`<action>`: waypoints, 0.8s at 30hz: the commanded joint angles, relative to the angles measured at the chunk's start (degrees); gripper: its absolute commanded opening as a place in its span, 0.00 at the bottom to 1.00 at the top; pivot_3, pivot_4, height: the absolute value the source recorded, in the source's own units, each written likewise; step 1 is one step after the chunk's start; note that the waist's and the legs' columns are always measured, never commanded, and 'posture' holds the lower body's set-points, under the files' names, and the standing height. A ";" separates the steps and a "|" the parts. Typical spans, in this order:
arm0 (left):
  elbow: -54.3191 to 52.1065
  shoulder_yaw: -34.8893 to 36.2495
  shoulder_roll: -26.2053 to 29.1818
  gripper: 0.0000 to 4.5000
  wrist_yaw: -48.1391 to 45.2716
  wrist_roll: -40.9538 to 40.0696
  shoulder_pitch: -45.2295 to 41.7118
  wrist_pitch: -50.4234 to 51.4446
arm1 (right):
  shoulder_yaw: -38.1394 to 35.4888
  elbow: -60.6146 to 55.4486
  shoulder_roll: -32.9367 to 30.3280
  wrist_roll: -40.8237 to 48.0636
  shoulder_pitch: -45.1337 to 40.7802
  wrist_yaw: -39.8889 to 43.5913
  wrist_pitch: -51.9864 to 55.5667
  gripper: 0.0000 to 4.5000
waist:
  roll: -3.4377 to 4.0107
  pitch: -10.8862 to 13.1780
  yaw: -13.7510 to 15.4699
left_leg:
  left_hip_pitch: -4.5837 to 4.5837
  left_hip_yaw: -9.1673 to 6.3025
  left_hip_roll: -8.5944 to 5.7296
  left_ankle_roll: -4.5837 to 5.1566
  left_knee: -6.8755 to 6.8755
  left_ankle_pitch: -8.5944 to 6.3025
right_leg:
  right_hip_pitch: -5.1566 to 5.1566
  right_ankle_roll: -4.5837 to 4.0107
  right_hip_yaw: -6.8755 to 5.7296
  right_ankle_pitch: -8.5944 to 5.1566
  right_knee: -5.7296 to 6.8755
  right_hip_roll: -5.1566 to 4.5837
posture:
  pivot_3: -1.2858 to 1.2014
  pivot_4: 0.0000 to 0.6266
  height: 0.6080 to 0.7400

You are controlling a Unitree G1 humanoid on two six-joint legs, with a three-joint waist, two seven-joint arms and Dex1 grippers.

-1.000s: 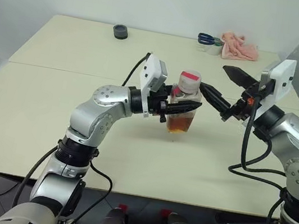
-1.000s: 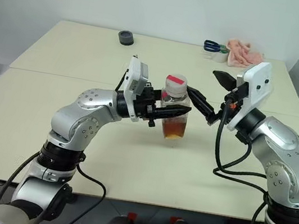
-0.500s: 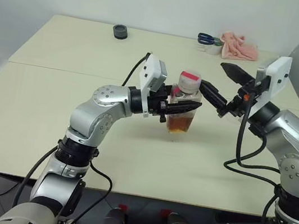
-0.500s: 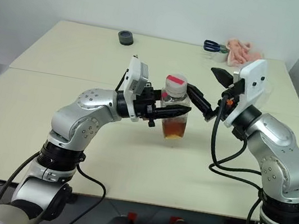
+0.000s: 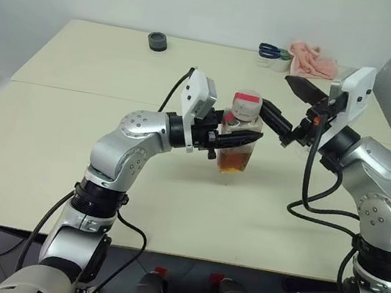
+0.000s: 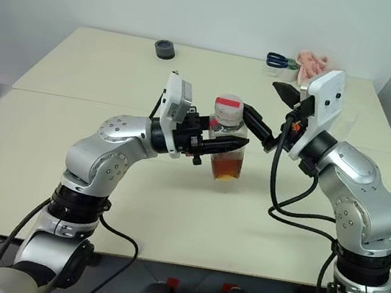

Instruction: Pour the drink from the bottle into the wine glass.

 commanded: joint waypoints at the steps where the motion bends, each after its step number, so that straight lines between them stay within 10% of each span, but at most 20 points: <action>1: -2.95 0.06 -0.35 0.44 -0.17 -0.52 -0.92 -1.01 | 0.44 -1.41 -0.48 0.00 -0.03 1.97 -1.48 1.00 | 0.00 0.00 0.00 | 0.00 0.00 0.00 0.00 0.00 0.00 | 0.00 0.00 0.00 0.00 0.00 0.00 | 0.52 0.24 1.00; 17: -3.12 -0.04 -0.22 0.44 -0.21 -0.64 -0.87 -1.10 | -5.53 -0.27 -8.27 -0.39 6.94 5.45 -0.86 1.00 | 0.00 0.00 0.01 | 0.01 0.02 0.01 0.00 0.01 0.00 | 0.00 0.00 0.02 0.00 0.02 0.01 | 0.52 0.24 1.00; 24: -2.72 0.09 -0.14 0.44 -0.35 -0.57 -0.79 -1.39 | -12.40 -3.47 -11.45 20.06 6.17 11.03 10.77 1.00 | 0.00 0.00 0.01 | 0.00 0.03 0.00 0.01 0.00 -0.01 | 0.00 0.00 0.03 0.00 0.00 0.00 | 0.52 0.24 1.00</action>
